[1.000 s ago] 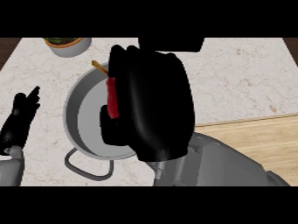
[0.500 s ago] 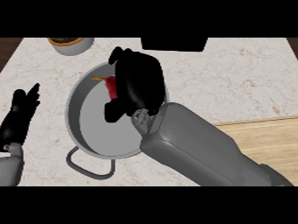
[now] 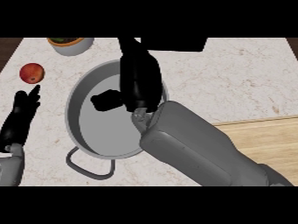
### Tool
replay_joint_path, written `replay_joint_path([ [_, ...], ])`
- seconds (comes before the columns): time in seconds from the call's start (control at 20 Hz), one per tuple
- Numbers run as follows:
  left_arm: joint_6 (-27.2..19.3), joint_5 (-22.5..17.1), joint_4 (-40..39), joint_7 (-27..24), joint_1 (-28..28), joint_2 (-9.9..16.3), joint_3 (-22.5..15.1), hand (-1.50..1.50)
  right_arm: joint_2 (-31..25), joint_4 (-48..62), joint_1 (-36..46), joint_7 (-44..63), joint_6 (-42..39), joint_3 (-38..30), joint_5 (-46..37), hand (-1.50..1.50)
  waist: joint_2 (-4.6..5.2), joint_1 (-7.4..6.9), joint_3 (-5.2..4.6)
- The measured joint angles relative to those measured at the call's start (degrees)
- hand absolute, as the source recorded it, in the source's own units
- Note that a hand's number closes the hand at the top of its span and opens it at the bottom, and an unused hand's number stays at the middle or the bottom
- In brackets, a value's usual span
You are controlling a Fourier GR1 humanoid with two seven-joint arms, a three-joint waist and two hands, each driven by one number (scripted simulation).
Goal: Pick the pear from the tray and place it in the pot
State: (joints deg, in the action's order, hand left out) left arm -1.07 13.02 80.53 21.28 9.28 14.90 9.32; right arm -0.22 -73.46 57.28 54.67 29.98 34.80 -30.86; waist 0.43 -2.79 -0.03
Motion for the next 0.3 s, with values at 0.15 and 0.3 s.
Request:
replay_joint_path([
  [0.15,-0.3,0.0,-0.2,0.3,0.2,0.3,0.6,0.00,0.0,-0.1,-0.6,-1.5,6.3,-2.1,-1.0,-1.50,-0.14,0.85,0.02],
  [0.3,-0.7,0.2,0.0,-0.2,-1.0,0.0,0.7,0.00,0.0,-1.0,-2.7,-2.6,10.8,-3.6,-2.8,-1.50,-0.33,1.63,0.03],
])
